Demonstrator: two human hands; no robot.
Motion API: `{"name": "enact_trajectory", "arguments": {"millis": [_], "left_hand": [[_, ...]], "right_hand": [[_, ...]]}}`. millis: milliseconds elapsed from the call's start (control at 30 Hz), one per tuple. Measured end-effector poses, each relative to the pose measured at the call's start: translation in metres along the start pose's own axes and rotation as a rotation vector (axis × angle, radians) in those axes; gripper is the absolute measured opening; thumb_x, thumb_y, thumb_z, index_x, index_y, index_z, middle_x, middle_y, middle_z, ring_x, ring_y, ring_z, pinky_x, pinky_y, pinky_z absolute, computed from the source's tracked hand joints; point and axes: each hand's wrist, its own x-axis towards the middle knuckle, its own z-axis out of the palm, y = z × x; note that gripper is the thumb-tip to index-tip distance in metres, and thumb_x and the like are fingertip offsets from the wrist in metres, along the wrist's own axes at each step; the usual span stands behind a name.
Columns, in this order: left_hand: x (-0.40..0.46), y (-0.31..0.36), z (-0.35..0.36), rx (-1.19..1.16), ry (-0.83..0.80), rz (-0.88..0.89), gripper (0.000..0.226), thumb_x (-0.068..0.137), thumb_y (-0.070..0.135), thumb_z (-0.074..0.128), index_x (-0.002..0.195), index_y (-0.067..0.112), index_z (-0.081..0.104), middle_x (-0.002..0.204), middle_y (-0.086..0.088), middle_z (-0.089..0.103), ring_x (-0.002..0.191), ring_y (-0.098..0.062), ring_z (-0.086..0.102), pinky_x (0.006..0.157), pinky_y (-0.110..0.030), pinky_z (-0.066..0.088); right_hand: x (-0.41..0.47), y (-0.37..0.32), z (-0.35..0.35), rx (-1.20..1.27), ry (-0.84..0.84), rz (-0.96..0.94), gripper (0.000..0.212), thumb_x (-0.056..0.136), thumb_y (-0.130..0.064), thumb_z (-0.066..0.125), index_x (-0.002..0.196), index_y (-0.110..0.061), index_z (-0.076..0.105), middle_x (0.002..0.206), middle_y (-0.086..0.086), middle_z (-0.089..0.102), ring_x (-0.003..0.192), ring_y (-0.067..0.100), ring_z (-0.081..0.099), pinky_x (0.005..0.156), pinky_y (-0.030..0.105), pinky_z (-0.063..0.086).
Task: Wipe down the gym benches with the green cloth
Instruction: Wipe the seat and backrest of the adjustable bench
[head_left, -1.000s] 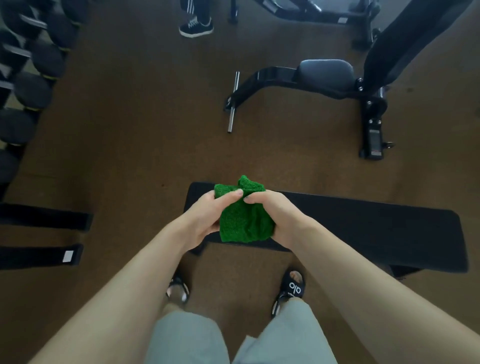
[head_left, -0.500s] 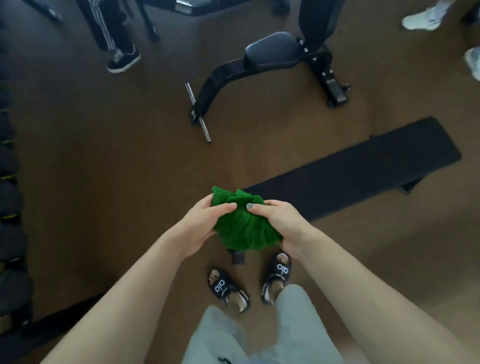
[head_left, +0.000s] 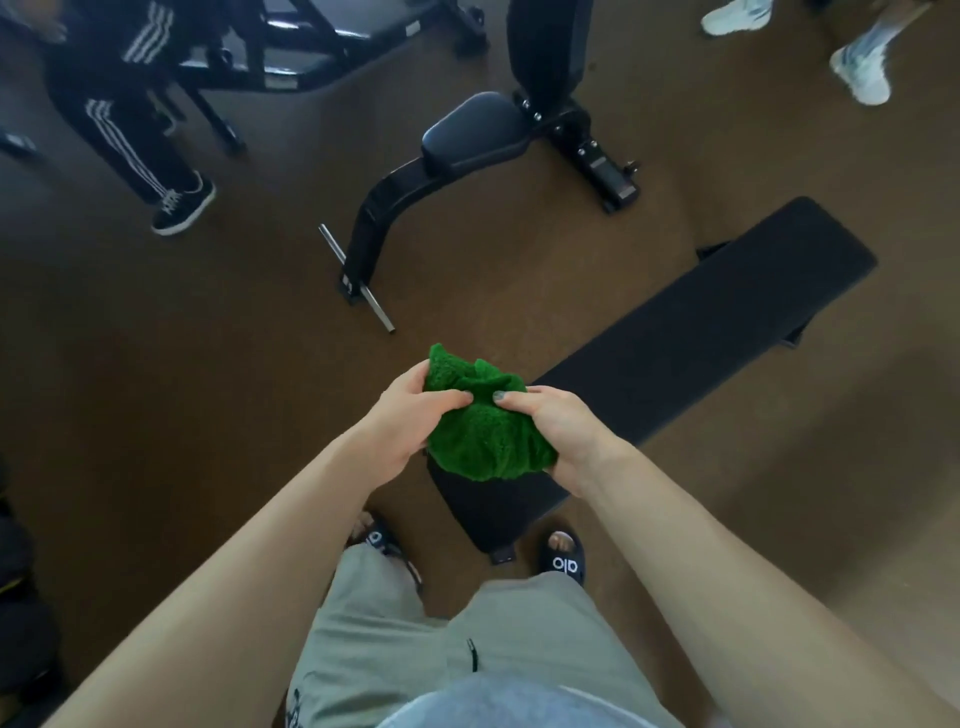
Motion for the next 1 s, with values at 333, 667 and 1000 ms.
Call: {"name": "enact_trajectory", "arguments": {"millis": [333, 667, 1000], "left_hand": [[0.116, 0.061, -0.179, -0.019, -0.157, -0.139, 0.034, 0.098, 0.008, 0.06, 0.128, 0.024, 0.063, 0.119, -0.007, 0.075, 0.107, -0.027, 0.074, 0.089, -0.043, 0.061], [0.17, 0.139, -0.294, -0.019, -0.205, -0.134, 0.035, 0.094, 0.011, 0.073, 0.125, 0.025, 0.065, 0.116, -0.005, 0.077, 0.104, -0.026, 0.075, 0.092, -0.049, 0.06], [0.227, 0.224, -0.255, 0.107, -0.228, -0.069, 0.027, 0.097, 0.009, 0.068, 0.115, 0.029, 0.065, 0.117, -0.005, 0.073, 0.105, -0.027, 0.072, 0.086, -0.045, 0.061]], "right_hand": [[0.102, -0.037, 0.171, 0.073, 0.156, 0.022, 0.021, 0.096, -0.014, 0.07, 0.115, -0.005, 0.07, 0.104, 0.013, 0.079, 0.095, 0.03, 0.077, 0.082, 0.044, 0.063], [0.152, -0.106, 0.298, 0.172, 0.222, 0.043, 0.02, 0.098, -0.019, 0.068, 0.115, -0.009, 0.071, 0.107, 0.012, 0.078, 0.095, 0.025, 0.076, 0.076, 0.035, 0.061], [0.19, -0.169, 0.26, 0.313, 0.311, 0.016, 0.02, 0.101, -0.016, 0.062, 0.117, -0.005, 0.069, 0.111, 0.015, 0.076, 0.099, 0.029, 0.074, 0.093, 0.048, 0.059]]}}
